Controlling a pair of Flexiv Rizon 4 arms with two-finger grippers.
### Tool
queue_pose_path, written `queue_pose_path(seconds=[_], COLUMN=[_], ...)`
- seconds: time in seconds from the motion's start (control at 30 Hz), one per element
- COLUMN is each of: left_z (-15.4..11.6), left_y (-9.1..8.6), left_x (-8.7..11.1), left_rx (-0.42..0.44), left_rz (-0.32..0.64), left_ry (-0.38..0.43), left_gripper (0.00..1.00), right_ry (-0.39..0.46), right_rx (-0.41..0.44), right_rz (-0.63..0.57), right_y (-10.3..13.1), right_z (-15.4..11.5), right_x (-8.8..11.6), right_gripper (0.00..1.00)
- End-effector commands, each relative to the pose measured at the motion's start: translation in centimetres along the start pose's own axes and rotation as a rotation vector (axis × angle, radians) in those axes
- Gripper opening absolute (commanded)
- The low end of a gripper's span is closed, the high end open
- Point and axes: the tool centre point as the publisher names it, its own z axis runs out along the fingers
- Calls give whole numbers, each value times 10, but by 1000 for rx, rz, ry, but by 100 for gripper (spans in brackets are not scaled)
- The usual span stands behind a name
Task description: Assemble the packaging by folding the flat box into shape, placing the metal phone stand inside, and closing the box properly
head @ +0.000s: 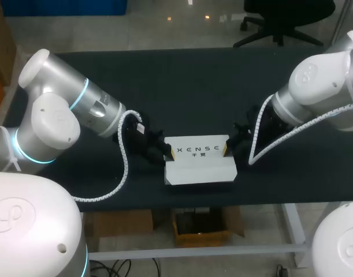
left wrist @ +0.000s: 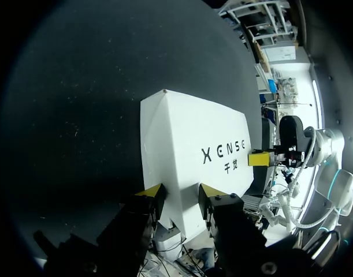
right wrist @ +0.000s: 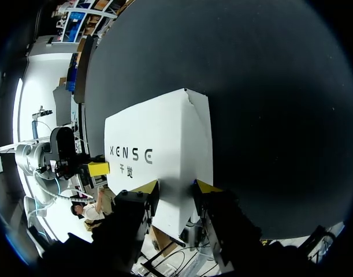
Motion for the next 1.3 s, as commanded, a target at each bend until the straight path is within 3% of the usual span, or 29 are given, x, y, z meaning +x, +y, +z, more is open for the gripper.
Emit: queue_pose_path(seconds=[0.03,1.3], left_z=[4,-7], left_y=[-1,-9], left_x=[7,10], left_rx=[-9,-93], left_rz=[-4,-78], left_ry=[-4,16], left_gripper=[39,42], right_ry=[-3,-39], right_rx=[26,136], right_rz=[9,86], right_y=[3,10], right_z=[3,-4], right_x=[8,17], right_gripper=[36,38])
